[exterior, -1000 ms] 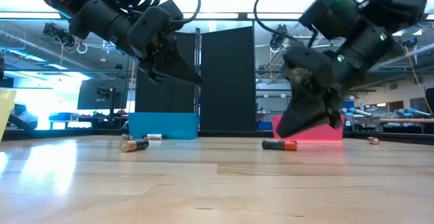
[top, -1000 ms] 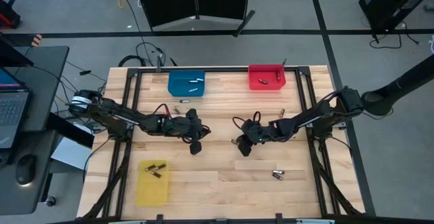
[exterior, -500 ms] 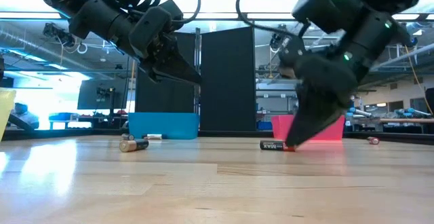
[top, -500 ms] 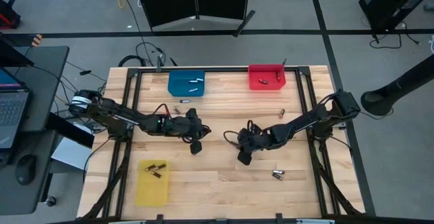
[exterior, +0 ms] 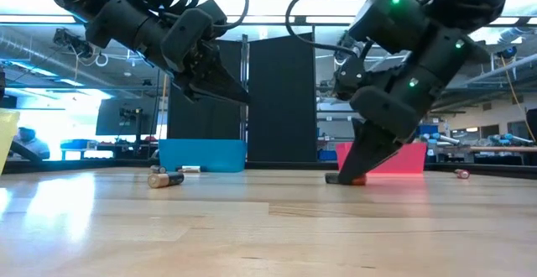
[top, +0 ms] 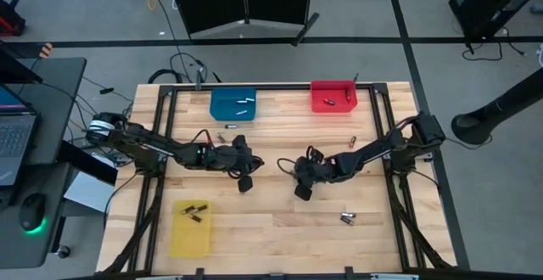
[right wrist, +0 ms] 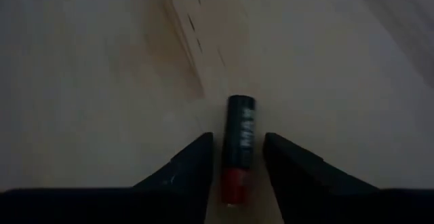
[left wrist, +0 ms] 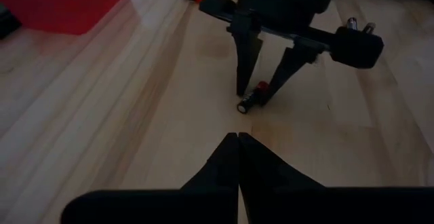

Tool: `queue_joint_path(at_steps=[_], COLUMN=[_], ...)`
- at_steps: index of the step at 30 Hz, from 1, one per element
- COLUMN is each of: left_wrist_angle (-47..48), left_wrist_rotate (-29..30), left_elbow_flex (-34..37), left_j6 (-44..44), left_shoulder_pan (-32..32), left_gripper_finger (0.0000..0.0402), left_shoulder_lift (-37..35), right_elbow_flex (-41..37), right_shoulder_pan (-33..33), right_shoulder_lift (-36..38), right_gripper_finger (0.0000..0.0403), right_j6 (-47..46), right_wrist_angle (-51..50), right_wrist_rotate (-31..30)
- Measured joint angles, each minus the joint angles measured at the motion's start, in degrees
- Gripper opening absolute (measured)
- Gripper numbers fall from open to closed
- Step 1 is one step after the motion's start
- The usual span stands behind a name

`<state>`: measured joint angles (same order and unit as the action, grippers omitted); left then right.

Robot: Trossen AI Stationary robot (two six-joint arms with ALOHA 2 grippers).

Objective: Sort batteries
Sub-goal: Put the black-red battery into the red bin

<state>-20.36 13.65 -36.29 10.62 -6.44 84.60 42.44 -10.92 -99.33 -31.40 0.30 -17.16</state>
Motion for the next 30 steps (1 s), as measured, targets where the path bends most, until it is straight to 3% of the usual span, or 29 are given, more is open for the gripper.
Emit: queue_joint_path(at_steps=[8, 15, 20, 25, 30], left_wrist_angle=[-0.1, -4.5, -6.5, -11.0, -13.6], left_wrist_rotate=[1.6, 1.6, 1.6, 1.7, 1.7], left_elbow_flex=[0.0, 0.0, 0.0, 0.0, 0.0], left_j6=[-0.1, -1.2, -1.4, -2.1, -3.2], left_shoulder_pan=[0.0, 0.0, 0.0, 0.0, 0.0], left_gripper_finger=[0.0008, 0.0008, 0.0008, 0.0008, 0.0008], left_shoulder_lift=[0.0, 0.0, 0.0, 0.1, 0.1], right_elbow_flex=[-0.1, 2.3, 7.5, 12.5, 13.1], right_shoulder_pan=[2.7, 4.3, 8.0, 17.3, 32.1], right_shoulder_lift=[0.3, 4.1, 11.9, 20.9, 24.4], right_gripper_finger=[0.0061, 0.006, 0.006, 0.006, 0.006], right_j6=[5.1, 7.7, 11.2, 12.6, 13.5], right_wrist_angle=[0.0, -3.4, -15.6, -26.5, -30.2], right_wrist_rotate=[5.3, 6.4, 2.2, -3.0, -3.0])
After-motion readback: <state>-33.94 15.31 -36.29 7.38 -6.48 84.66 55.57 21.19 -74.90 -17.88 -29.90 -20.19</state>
